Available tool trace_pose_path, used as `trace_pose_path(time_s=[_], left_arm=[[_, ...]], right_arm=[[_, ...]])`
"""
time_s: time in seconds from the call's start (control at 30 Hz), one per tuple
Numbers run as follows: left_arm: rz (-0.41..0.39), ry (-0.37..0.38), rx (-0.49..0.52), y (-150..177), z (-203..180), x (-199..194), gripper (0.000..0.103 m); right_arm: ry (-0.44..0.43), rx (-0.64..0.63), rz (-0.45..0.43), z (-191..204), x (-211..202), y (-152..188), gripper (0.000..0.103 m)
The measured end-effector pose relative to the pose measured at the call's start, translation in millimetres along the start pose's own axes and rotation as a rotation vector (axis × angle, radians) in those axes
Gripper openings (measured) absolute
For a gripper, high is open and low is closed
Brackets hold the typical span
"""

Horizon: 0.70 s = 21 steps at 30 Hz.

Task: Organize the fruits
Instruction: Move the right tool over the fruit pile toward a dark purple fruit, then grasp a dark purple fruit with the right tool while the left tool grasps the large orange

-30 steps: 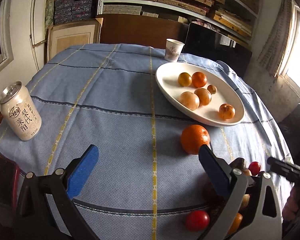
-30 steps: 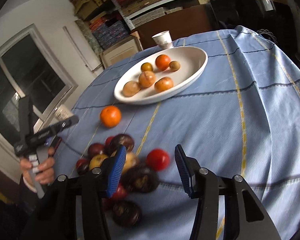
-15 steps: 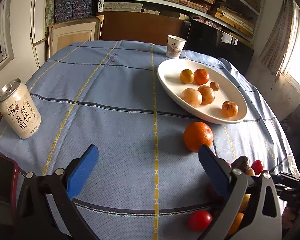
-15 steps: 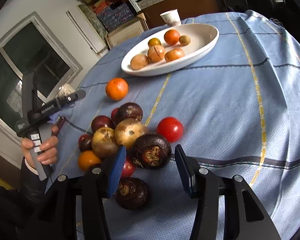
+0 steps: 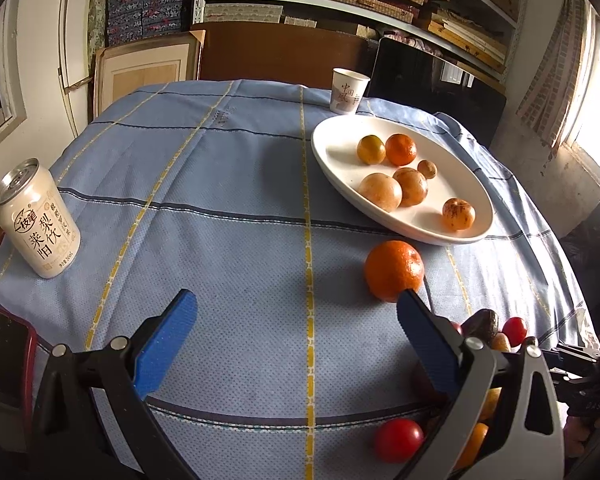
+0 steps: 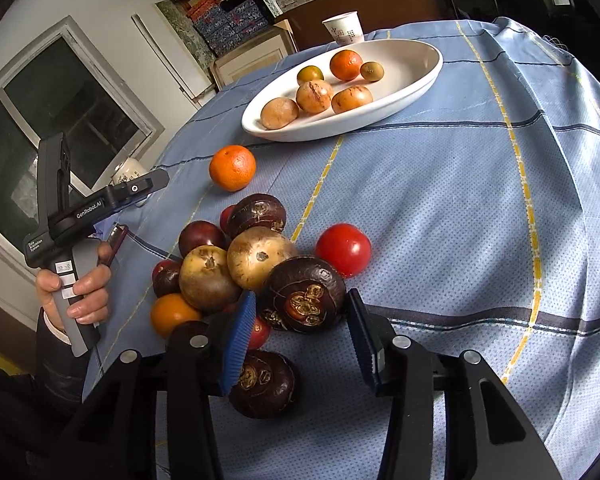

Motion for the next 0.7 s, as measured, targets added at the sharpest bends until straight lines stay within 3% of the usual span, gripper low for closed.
trace_pose_path(time_s=[0.57,0.7], left_arm=[[0.014,-0.001,0.009,2.1,-2.1,2.4,0.098],[0.017,0.002,0.012,3.0,-3.8,3.5,0.098]], right_arm=[[0.001,-0.002,-0.003,-0.3,-0.7,-0.9,0.046],[-0.044,0.041,-0.033,-4.9,-7.1,-4.6,0.046]])
Point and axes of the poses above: each gripper's, at about its wrist camera, not at the fingertips, and x roughly the way its jaws point, z to its left, y to its underside, the point moved 5 cm from there along x, roughly the way its jaws point, and after that the axes turned 15 degrees about -y, right-handed, at the moved point
